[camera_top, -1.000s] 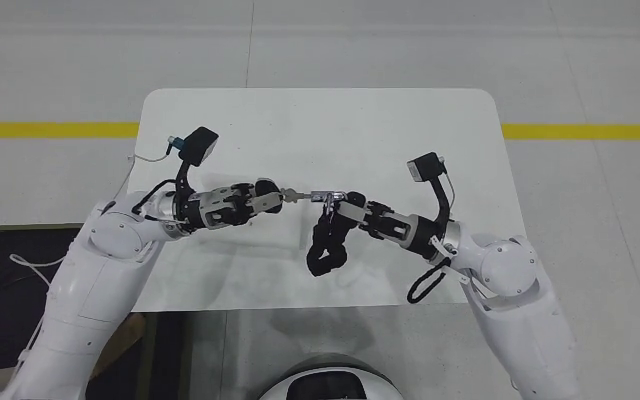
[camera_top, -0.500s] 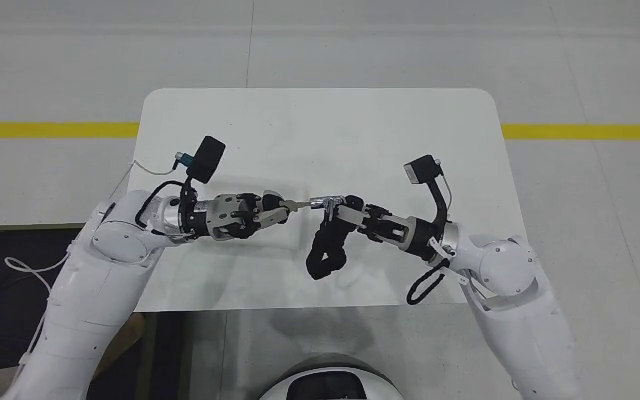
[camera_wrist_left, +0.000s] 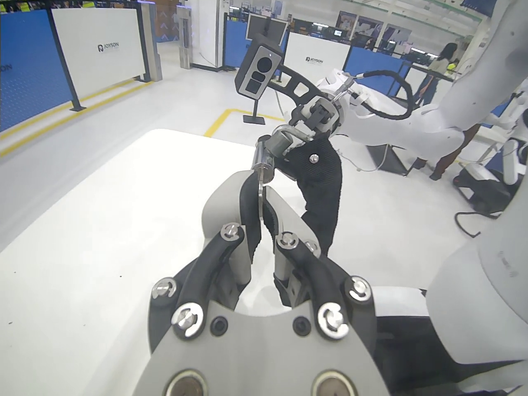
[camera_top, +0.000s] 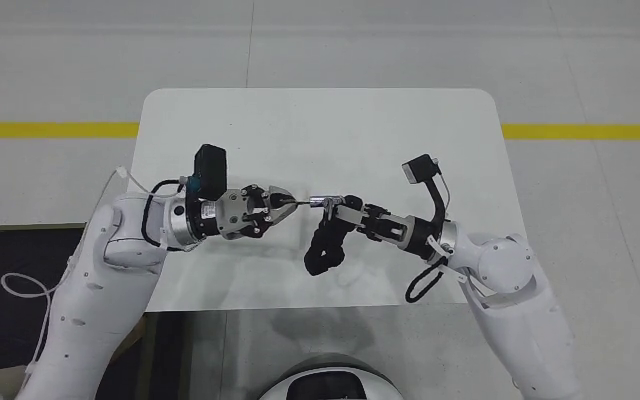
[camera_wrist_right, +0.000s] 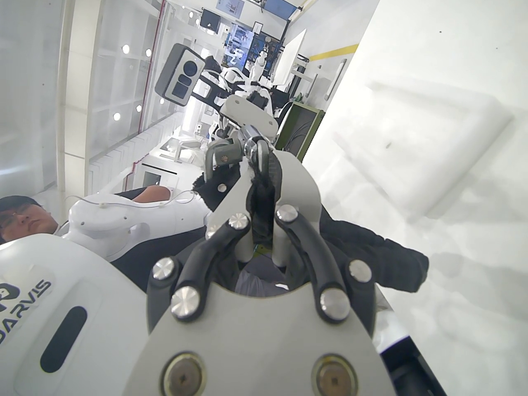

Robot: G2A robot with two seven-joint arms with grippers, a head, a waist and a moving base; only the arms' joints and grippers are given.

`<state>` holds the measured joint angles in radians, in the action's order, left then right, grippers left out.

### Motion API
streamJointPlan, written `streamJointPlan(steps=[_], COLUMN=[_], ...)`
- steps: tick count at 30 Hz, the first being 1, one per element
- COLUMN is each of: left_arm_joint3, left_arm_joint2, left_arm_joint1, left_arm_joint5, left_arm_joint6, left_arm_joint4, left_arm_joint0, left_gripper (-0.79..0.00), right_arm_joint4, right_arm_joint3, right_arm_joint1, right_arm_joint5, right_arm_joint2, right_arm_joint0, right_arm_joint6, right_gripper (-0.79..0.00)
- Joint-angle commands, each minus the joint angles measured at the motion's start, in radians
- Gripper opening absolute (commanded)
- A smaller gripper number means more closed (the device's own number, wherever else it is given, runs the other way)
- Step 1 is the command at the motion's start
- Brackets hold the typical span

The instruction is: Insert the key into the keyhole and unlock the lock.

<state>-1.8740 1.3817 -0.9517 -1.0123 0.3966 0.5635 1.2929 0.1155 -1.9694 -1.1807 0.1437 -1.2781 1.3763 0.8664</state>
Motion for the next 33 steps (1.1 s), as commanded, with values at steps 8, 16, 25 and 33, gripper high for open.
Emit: streamJointPlan(steps=[8, 16, 25, 33], left_arm_joint3=[-0.016, 0.005, 0.031, 0.052], left_arm_joint2=[-0.024, -0.013, -0.033, -0.039], left_arm_joint1=[0.013, 0.022, 0.031, 0.034], left_arm_joint5=[0.0, 0.008, 0.154, 0.214], left_arm_joint6=[-0.347, -0.72, -1.069, -1.145], left_arm_joint4=[0.4, 0.82, 1.199, 1.274], left_arm_joint0=[0.011, 0.018, 0.036, 0.04], left_gripper=[-0.785, -0.785, -0.785, 0.0], right_arm_joint4=[0.005, 0.01, 0.01, -0.058], right_arm_joint3=[0.006, 0.008, 0.012, 0.012], right_arm_joint1=[0.003, 0.005, 0.007, 0.01], right_arm_joint5=[-0.003, -0.004, -0.009, -0.012], right_arm_joint2=[0.001, 0.004, 0.019, 0.004], right_arm_joint0=[-0.008, -0.009, -0.015, -0.009], right_arm_joint6=[-0.003, -0.01, -0.017, -0.078], right_gripper=[-0.785, -0.785, -0.785, -0.785])
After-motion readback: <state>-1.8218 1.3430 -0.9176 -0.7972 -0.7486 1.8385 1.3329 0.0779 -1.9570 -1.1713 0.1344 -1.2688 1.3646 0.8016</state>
